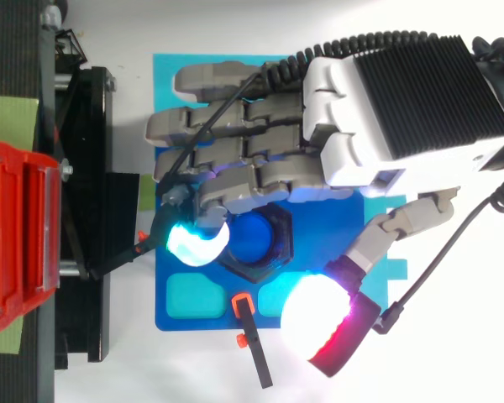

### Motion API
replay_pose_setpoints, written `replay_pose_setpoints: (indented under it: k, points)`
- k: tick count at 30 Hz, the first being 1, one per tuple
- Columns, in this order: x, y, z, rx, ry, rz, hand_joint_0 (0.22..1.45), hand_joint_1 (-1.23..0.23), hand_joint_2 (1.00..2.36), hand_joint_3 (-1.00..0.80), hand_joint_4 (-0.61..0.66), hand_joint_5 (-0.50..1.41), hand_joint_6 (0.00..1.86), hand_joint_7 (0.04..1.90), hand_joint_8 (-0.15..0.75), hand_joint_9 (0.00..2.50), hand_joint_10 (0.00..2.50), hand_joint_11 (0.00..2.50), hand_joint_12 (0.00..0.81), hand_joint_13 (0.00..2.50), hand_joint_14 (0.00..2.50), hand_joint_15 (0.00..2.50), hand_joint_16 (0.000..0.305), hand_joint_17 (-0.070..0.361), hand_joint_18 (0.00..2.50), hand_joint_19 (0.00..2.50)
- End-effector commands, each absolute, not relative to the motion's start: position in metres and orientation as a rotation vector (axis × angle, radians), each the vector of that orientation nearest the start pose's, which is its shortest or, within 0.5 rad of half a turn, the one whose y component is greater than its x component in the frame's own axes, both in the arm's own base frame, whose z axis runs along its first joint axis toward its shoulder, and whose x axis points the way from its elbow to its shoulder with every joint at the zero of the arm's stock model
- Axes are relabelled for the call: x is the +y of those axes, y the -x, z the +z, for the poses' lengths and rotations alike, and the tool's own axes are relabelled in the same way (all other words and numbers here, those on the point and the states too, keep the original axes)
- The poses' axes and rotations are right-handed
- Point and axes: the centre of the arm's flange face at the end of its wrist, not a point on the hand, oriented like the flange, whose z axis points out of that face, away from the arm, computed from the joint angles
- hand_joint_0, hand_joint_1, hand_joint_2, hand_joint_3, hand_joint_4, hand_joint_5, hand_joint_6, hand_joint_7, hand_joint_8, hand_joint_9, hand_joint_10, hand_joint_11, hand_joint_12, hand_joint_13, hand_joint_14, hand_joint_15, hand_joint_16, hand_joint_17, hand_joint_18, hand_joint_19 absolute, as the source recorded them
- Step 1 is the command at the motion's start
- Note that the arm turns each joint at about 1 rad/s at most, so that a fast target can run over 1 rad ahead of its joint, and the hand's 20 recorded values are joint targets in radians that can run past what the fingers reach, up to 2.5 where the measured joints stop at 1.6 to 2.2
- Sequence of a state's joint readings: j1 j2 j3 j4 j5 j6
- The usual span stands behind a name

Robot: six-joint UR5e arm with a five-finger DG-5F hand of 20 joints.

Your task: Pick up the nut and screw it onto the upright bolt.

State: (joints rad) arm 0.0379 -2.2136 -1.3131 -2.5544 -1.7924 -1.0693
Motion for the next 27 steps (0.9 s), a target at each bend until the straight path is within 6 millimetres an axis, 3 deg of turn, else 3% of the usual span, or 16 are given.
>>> replay_pose_setpoints:
  k: [1,2,5,27]
  points:
    - [-0.088,-0.736,0.274,1.399,-0.136,0.598,0.48,-0.23,1.00,-0.50,0.31,-0.02,0.50,1.03,0.214,0.63,0.00,0.00,0.183,0.40,0.00,0.00,0.019,0.043,0.20,0.00]
    - [-0.094,-0.738,0.262,1.411,-0.131,0.601,0.48,-0.23,1.00,-0.50,0.31,-0.02,0.50,1.03,0.218,0.64,0.00,0.00,0.183,0.41,0.00,0.00,0.019,0.043,0.20,0.00]
    - [-0.099,-0.739,0.252,1.407,-0.123,0.607,0.48,-0.23,1.00,-0.50,0.30,-0.02,0.50,1.05,0.220,0.64,0.00,0.00,0.183,0.41,0.00,0.00,0.019,0.043,0.21,0.00]
    - [-0.107,-0.739,0.256,1.394,-0.109,0.610,0.48,-0.22,1.00,-0.50,0.21,0.00,0.51,1.19,0.228,0.68,0.00,0.00,0.185,0.45,0.00,0.00,0.019,0.042,0.24,0.00]
